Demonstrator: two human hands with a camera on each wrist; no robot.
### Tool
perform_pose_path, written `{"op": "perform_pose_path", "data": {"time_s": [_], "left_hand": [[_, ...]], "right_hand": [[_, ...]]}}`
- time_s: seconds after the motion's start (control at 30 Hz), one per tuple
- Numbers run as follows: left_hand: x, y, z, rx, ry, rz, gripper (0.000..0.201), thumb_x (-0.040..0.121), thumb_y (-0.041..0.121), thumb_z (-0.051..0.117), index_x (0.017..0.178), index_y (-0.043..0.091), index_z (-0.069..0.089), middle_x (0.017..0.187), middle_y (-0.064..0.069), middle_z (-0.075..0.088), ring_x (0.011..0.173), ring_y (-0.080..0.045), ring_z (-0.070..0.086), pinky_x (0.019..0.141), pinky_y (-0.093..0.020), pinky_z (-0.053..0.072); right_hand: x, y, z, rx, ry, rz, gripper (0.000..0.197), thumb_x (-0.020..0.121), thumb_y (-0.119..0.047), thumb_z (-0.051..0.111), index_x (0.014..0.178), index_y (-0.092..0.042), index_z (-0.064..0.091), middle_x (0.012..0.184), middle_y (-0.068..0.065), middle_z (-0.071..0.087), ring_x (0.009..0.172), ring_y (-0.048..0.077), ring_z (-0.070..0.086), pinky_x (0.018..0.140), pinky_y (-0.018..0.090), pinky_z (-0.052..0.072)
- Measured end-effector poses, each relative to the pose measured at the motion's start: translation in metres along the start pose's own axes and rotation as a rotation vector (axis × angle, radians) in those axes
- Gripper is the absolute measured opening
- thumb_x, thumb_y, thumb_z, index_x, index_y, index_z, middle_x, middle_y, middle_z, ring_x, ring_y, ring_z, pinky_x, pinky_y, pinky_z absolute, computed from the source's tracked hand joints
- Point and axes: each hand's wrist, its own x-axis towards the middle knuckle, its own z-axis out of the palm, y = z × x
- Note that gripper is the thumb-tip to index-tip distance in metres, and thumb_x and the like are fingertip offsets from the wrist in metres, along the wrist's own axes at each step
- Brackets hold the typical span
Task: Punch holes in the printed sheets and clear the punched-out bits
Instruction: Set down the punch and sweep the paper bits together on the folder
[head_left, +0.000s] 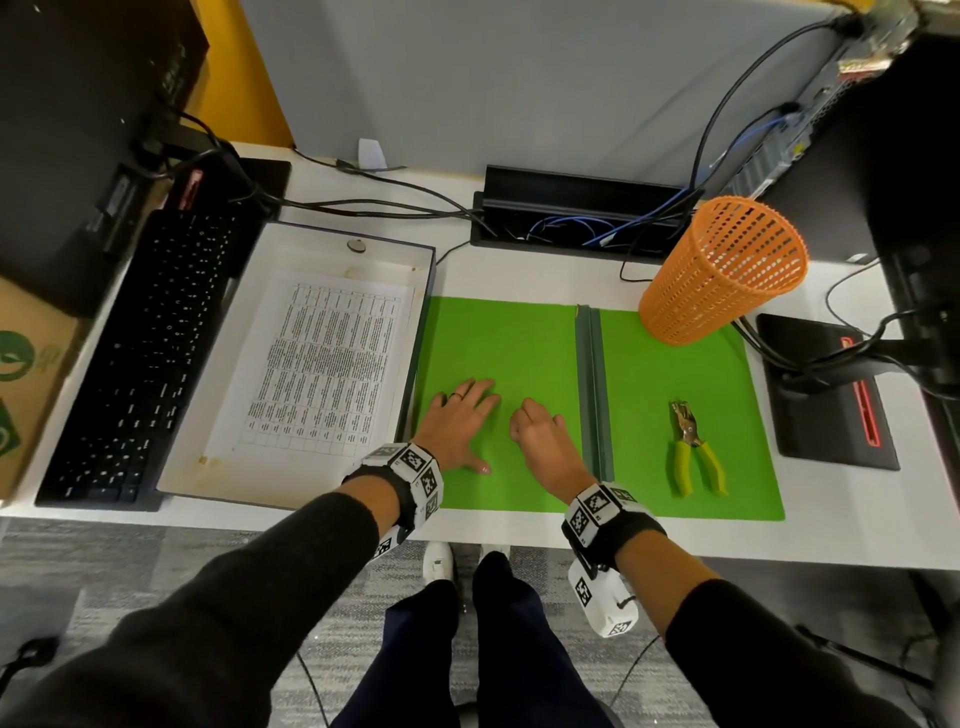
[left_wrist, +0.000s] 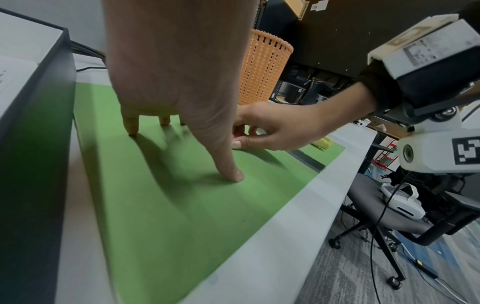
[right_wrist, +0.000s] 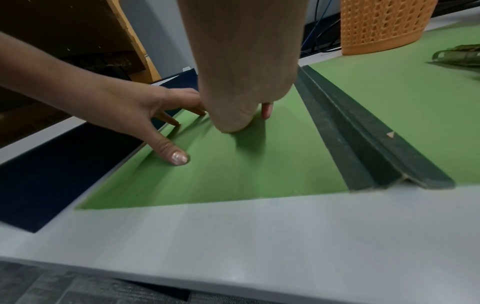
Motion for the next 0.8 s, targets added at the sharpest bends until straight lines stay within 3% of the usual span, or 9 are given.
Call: {"op": "perform_pose_path", "data": {"time_s": [0.2, 0.3, 0.37, 0.47, 0.57, 0.63, 0.7, 0.8], "left_hand": [[0.017, 0.006, -0.024, 0.050, 0.099, 0.051, 0.081, 0.081, 0.049, 0.064, 0.143, 0.011, 0.028, 0.153, -0.004, 0.020, 0.140, -0.023, 0.025, 0.111, -0.048, 0.027], [0.037, 0.016, -0.059, 0.064, 0.217, 0.084, 0.066, 0.088, 0.037, 0.060, 0.141, 0.010, 0.032, 0.151, -0.005, 0.027, 0.136, -0.023, 0.032, 0.110, -0.045, 0.028], [0.053, 0.024, -0.087, 0.042, 0.304, 0.111, 0.058, 0.089, 0.031, 0.058, 0.139, 0.011, 0.035, 0.147, -0.005, 0.033, 0.133, -0.022, 0.037, 0.108, -0.043, 0.030], [0.080, 0.050, -0.138, 0.038, 0.469, 0.210, 0.046, 0.090, 0.026, 0.055, 0.132, 0.013, 0.043, 0.134, -0.003, 0.045, 0.123, -0.022, 0.045, 0.099, -0.040, 0.035], [0.106, 0.087, -0.185, 0.084, 0.586, 0.320, 0.039, 0.092, 0.026, 0.052, 0.128, 0.013, 0.047, 0.127, -0.003, 0.049, 0.116, -0.023, 0.047, 0.092, -0.040, 0.038], [0.122, 0.113, -0.206, 0.096, 0.631, 0.384, 0.033, 0.092, 0.025, 0.051, 0.123, 0.014, 0.050, 0.124, -0.003, 0.051, 0.113, -0.023, 0.049, 0.088, -0.040, 0.040], [0.136, 0.136, -0.218, 0.096, 0.648, 0.440, 0.028, 0.091, 0.025, 0.051, 0.117, 0.013, 0.052, 0.119, -0.003, 0.052, 0.109, -0.023, 0.050, 0.086, -0.040, 0.041], [0.153, 0.162, -0.222, 0.108, 0.653, 0.492, 0.026, 0.091, 0.025, 0.049, 0.112, 0.011, 0.052, 0.114, -0.005, 0.053, 0.106, -0.024, 0.051, 0.083, -0.041, 0.041]], "right_hand": [[0.011, 0.004, -0.026, 0.012, 0.083, 0.028, 0.032, 0.071, 0.017, 0.053, 0.093, -0.006, 0.053, 0.099, 0.010, 0.053, 0.088, 0.026, 0.051, 0.067, 0.033, 0.029], [0.025, 0.014, -0.064, -0.004, 0.156, 0.043, 0.033, 0.062, 0.010, 0.072, 0.082, -0.008, 0.053, 0.081, 0.008, 0.056, 0.067, 0.023, 0.056, 0.054, 0.032, 0.043], [0.036, 0.025, -0.095, 0.111, 0.262, 0.044, 0.027, 0.067, 0.014, 0.066, 0.081, -0.003, 0.051, 0.078, 0.011, 0.052, 0.062, 0.024, 0.051, 0.052, 0.033, 0.047], [0.043, 0.053, -0.154, 0.262, 0.503, 0.059, 0.010, 0.085, 0.007, 0.044, 0.086, -0.001, 0.049, 0.083, 0.012, 0.044, 0.069, 0.018, 0.039, 0.058, 0.025, 0.029], [0.042, 0.095, -0.198, 0.370, 0.689, 0.139, 0.007, 0.090, -0.001, 0.043, 0.086, -0.004, 0.048, 0.082, 0.004, 0.042, 0.071, 0.008, 0.034, 0.063, 0.020, 0.024], [0.038, 0.122, -0.222, 0.482, 0.761, 0.222, 0.014, 0.088, 0.001, 0.046, 0.080, -0.011, 0.043, 0.072, -0.004, 0.037, 0.060, 0.004, 0.029, 0.057, 0.019, 0.024], [0.031, 0.146, -0.242, 0.466, 0.833, 0.272, 0.022, 0.083, 0.001, 0.051, 0.074, -0.014, 0.040, 0.066, -0.003, 0.038, 0.056, 0.008, 0.033, 0.052, 0.020, 0.025], [0.027, 0.172, -0.255, 0.397, 0.833, 0.291, 0.021, 0.075, 0.005, 0.055, 0.065, -0.009, 0.043, 0.061, 0.012, 0.045, 0.057, 0.023, 0.039, 0.052, 0.028, 0.027]]}}
